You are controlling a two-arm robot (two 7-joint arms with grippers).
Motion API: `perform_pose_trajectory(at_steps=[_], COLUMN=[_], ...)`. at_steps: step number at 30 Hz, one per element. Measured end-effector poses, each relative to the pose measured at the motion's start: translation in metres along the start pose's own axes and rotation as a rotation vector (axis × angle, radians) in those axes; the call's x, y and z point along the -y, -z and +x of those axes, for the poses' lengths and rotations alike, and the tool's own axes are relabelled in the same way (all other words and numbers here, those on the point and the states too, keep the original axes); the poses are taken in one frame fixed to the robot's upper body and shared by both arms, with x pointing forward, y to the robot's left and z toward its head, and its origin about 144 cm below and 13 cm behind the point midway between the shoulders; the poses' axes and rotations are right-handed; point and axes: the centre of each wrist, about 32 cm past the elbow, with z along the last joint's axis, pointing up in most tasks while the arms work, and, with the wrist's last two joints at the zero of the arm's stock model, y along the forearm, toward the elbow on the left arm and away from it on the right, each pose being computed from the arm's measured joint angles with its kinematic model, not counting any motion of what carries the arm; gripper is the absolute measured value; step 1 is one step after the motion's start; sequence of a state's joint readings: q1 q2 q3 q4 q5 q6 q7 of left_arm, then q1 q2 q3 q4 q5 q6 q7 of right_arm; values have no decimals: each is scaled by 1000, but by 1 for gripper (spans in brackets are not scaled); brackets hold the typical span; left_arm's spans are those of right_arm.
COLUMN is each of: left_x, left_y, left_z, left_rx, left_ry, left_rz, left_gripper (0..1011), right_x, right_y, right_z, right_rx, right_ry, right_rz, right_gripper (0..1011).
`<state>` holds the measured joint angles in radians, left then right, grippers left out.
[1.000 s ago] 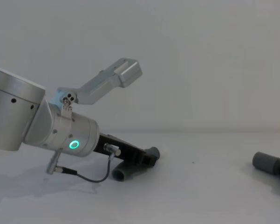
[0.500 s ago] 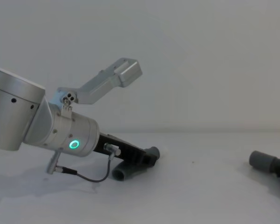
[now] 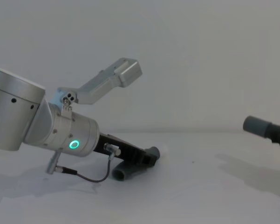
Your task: Use both hands to pick up one end of the pipe from the table, align the ends, and insert them.
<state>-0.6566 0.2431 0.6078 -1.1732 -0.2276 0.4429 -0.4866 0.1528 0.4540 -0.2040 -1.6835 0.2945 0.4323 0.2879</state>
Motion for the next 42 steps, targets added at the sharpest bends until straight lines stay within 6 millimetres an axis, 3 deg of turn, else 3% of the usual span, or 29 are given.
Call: perform_pose_trajectory(at_steps=[19,42], left_x=[0,0], left_y=[0,0], left_z=[0,0], left_rx=[0,0], left_ry=[0,0], left_rz=[0,0], left_gripper=[354,354], right_x=[17,28], right_y=[-10,-19], right_z=[49,112], right_rx=[120,222], right_ry=[-206,-550], right_rz=[123,120], right_gripper=[201,201])
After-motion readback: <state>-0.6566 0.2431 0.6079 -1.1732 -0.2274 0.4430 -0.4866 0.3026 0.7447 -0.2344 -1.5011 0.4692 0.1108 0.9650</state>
